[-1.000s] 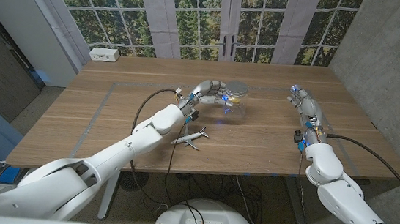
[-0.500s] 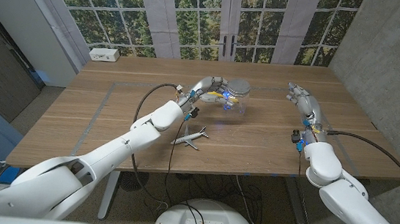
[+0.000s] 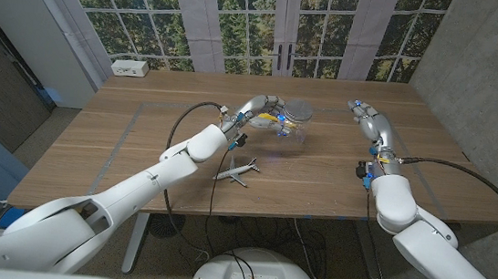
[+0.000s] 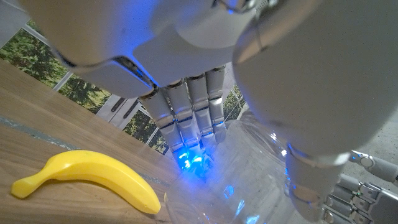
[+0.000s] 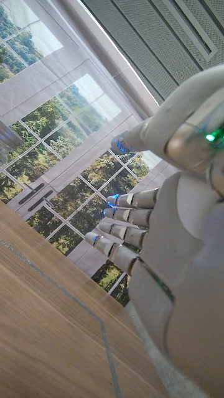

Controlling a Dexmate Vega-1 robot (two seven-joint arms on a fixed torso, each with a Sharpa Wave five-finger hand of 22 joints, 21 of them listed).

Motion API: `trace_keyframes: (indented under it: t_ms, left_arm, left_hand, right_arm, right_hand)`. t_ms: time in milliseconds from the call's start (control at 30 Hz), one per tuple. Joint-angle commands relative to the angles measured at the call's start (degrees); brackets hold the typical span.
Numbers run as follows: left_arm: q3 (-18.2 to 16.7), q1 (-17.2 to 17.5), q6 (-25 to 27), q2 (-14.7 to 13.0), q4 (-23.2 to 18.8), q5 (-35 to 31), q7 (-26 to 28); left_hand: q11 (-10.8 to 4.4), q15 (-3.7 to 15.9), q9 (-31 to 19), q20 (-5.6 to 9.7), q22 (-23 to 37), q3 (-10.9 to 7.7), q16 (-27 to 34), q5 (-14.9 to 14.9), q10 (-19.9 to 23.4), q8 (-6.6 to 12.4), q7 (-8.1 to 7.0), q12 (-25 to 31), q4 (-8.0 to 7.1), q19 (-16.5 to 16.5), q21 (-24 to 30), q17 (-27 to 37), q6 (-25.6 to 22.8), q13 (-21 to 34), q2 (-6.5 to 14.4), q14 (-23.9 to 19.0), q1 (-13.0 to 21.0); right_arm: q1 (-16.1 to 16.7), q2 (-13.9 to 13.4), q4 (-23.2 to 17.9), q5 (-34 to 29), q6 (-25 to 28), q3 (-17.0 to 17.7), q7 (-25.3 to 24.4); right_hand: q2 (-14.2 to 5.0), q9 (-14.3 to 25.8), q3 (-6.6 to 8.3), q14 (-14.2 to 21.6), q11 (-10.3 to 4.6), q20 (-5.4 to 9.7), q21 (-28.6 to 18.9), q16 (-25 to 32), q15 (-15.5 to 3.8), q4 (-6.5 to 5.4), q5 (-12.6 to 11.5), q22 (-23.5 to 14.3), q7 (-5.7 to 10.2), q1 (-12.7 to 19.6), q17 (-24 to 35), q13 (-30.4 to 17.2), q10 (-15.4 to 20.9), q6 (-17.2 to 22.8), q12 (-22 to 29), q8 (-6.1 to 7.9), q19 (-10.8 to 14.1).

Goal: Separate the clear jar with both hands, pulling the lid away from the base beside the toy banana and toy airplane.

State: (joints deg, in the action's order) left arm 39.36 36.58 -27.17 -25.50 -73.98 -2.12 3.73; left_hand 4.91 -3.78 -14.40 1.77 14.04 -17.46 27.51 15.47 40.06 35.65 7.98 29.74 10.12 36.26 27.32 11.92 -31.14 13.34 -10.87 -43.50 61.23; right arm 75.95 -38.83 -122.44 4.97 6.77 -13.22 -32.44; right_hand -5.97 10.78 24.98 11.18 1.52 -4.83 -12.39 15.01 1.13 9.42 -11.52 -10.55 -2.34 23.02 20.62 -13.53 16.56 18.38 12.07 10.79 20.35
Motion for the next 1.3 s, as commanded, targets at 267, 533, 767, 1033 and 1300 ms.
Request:
trace_keyframes:
  t_ms: [267,533,767,1033,1300]
  left_arm:
    - [-0.1,-0.1,1.4,-1.5,-2.3,-2.9,0.7]
    - [0.1,-0.9,0.8,-1.2,-1.3,-3.2,0.7]
    - [0.3,-1.6,0.7,-0.9,-0.8,-4.1,1.1]
    - [0.6,-1.7,2.1,-1.6,-2.2,-7.0,2.7]
    - [1.0,-1.9,3.9,-2.2,-4.0,-9.6,3.7]
  left_hand:
    - [-16.01,17.76,-9.4,4.2,0.0,-0.59,-0.3,17.7,20.6,15.37,-13.05,8.9,-0.74,1.3,0.8,13.8,-13.9,31.7,13.3,-9.1,13.3]
    - [-16.01,17.76,-9.8,4.24,0.0,-0.5,-0.6,18.7,20.6,15.34,-12.99,9.0,-0.78,1.1,1.3,14.0,-14.0,32.1,13.1,-9.3,13.3]
    - [-16.01,17.76,-10.2,4.34,-0.1,-0.43,-0.8,19.3,20.5,15.29,-13.0,8.9,-0.81,0.9,1.6,14.2,-14.1,32.2,13.0,-9.4,13.2]
    - [-16.01,17.76,-10.6,4.39,-0.1,-0.32,-1.0,20.2,20.8,15.24,-12.83,8.8,-0.85,0.7,2.0,14.5,-14.4,32.4,12.9,-9.6,13.1]
    - [-16.02,17.76,-11.1,4.39,-0.2,-0.16,-1.2,21.2,20.9,15.04,-13.0,8.7,-0.85,0.5,2.6,14.9,-14.5,32.5,12.7,-9.9,13.1]
  right_arm:
    - [-3.4,-1.8,-6.2,-8.2,12.3,-4.2,0.5]
    - [-5.5,-2.4,-6.9,-10.0,15.4,-5.9,1.7]
    - [-8.0,-3.0,-8.0,-11.6,19.9,-8.0,3.4]
    - [-10.7,-4.2,-9.6,-13.8,25.1,-10.5,5.3]
    - [-12.6,-5.6,-11.1,-16.3,28.9,-12.8,6.6]
  right_hand:
    - [0.51,0.2,-0.08,-0.6,-0.11,-0.37,0.2,0.0,0.31,0.06,-0.2,-0.1,-0.11,0.5,0.2,-0.4,-0.4,-0.1,-0.1,0.18,-0.2]
    - [0.62,0.2,-0.31,-0.9,-0.12,-0.24,0.2,-0.1,0.24,-0.13,-0.1,-0.1,-0.17,0.4,0.3,-0.4,-0.5,-0.1,0.0,0.29,-0.3]
    - [0.83,0.2,-0.61,-1.0,0.09,-0.41,0.2,-0.1,0.43,-0.33,0.1,-0.2,-0.08,0.1,0.4,-0.5,-0.8,-0.6,-0.1,0.17,-0.3]
    - [1.38,0.2,-1.31,-1.6,0.22,-0.83,0.3,-0.2,0.75,-0.69,0.4,-0.2,0.21,-0.7,0.6,-0.6,-1.7,-1.8,-0.3,-0.07,-0.6]
    - [2.07,0.3,-2.15,0.1,0.17,-0.7,-0.1,0.5,0.59,-0.93,0.8,-0.2,1.09,-1.5,0.9,-0.9,-2.8,-4.4,-0.3,-0.47,0.2]
